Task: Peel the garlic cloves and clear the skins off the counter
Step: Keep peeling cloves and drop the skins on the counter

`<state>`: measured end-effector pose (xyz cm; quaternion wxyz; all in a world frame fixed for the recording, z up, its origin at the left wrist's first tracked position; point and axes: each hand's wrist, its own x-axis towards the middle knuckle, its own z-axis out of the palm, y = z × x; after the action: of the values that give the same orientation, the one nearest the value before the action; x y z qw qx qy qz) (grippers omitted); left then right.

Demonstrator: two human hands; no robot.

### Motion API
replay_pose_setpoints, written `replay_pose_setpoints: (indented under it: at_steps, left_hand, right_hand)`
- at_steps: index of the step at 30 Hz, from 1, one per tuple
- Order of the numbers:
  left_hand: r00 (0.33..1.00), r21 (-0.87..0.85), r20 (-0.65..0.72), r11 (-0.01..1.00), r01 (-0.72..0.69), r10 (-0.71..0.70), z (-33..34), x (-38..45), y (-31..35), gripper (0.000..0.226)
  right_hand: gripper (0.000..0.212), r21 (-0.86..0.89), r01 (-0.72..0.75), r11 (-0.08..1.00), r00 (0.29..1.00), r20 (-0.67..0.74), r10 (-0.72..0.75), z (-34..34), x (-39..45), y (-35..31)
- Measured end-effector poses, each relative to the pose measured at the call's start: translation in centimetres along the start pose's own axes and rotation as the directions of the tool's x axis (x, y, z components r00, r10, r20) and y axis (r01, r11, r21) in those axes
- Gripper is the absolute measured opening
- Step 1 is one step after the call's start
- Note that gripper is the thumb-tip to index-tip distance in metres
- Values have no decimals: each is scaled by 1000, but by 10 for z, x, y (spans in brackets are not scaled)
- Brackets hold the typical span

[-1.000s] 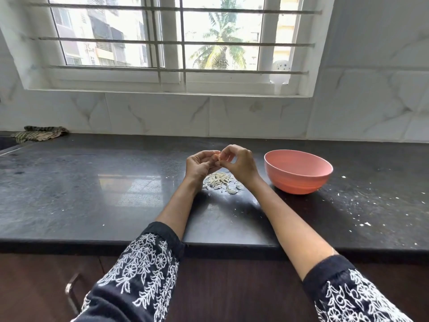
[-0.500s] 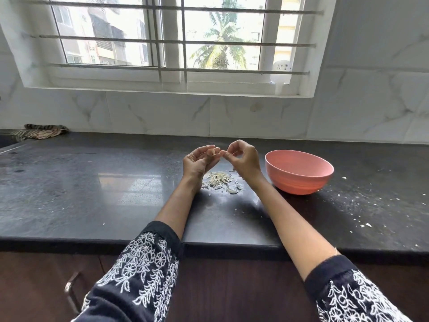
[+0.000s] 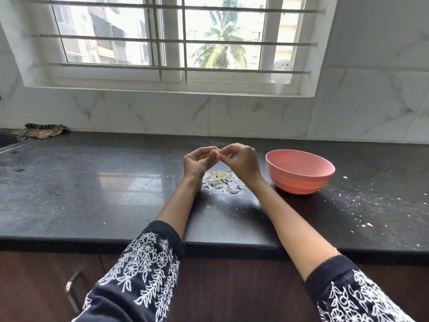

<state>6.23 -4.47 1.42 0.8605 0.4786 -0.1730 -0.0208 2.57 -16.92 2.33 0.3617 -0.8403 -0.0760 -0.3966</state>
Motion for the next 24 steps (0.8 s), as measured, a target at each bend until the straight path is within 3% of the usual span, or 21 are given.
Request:
replay_pose_setpoints:
  at_steps: [19,22,24]
  left_hand:
    - [999,25,-24,999,-24,24,0,1,-1,12]
    - [1000,13,-26,1000,-13,13,1,1,-1,10]
    - [1000,8,-30,1000,-7,7,1,1,0,11]
  right_hand:
    - [3,-6,-62,998,995,78,62,2,1,4]
    - [21,-9,-55,998,998,34,56,0,0,3]
    - [22,25,-110,994,994,25,110,1,0,1]
